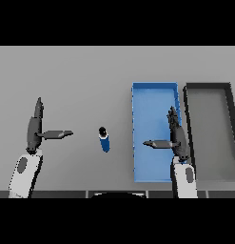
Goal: Pick up the blue pipe and place it into the blue bin.
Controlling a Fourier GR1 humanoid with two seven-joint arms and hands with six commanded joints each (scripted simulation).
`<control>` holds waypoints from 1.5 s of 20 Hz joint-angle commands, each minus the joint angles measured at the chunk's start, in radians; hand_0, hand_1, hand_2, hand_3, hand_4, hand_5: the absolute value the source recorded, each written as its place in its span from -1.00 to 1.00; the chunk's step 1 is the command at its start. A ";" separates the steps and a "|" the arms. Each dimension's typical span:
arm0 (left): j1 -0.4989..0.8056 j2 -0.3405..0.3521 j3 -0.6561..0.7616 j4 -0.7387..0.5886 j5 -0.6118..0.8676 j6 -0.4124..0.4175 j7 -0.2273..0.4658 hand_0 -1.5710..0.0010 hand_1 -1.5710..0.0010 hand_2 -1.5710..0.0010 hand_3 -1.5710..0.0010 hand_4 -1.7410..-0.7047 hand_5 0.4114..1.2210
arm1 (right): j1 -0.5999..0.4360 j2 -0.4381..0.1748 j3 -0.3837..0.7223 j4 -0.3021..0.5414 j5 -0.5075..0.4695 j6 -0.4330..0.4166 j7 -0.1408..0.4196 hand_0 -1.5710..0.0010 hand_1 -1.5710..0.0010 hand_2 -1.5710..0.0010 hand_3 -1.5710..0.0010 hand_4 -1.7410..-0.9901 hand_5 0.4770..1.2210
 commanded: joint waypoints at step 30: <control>0.071 0.109 -0.319 -0.171 -0.100 -0.476 -0.102 1.00 1.00 1.00 1.00 0.07 -0.87 | 0.112 -0.106 0.133 -0.160 0.176 0.049 -0.047 1.00 1.00 1.00 1.00 0.38 -0.62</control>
